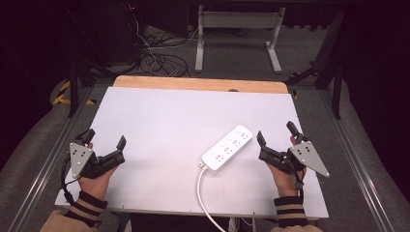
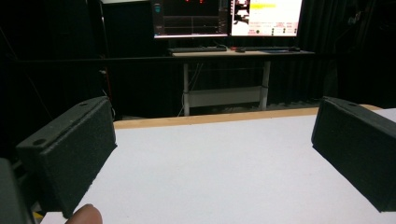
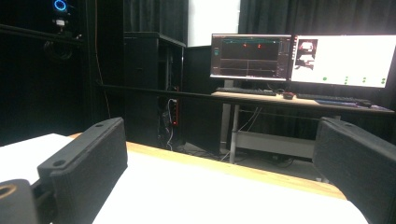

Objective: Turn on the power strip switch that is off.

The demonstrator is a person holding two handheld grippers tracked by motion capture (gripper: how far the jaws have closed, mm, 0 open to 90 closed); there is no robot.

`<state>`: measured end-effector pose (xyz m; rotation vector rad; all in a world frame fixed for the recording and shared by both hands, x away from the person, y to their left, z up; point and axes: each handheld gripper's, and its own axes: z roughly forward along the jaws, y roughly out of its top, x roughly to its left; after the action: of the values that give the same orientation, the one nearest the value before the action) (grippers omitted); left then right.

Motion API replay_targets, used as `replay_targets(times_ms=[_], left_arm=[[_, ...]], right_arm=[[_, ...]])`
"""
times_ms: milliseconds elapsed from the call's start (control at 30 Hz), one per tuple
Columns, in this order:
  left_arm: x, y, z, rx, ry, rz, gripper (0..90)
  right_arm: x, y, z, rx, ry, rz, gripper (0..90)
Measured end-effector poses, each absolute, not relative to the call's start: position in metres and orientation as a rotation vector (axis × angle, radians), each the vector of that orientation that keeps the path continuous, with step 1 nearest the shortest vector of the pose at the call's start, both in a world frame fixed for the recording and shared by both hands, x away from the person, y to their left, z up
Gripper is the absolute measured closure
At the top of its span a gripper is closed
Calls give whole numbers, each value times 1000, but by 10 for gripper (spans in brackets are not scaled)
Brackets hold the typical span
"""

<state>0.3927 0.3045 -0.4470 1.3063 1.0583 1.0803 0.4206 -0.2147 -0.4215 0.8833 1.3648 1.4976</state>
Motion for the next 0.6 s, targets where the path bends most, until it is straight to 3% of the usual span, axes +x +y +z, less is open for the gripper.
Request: replay_targets(times_ms=[600], left_arm=[[393, 304, -447, 1309, 1058, 1077, 6]], right_arm=[[420, -218, -422, 892, 1354, 1506, 45]])
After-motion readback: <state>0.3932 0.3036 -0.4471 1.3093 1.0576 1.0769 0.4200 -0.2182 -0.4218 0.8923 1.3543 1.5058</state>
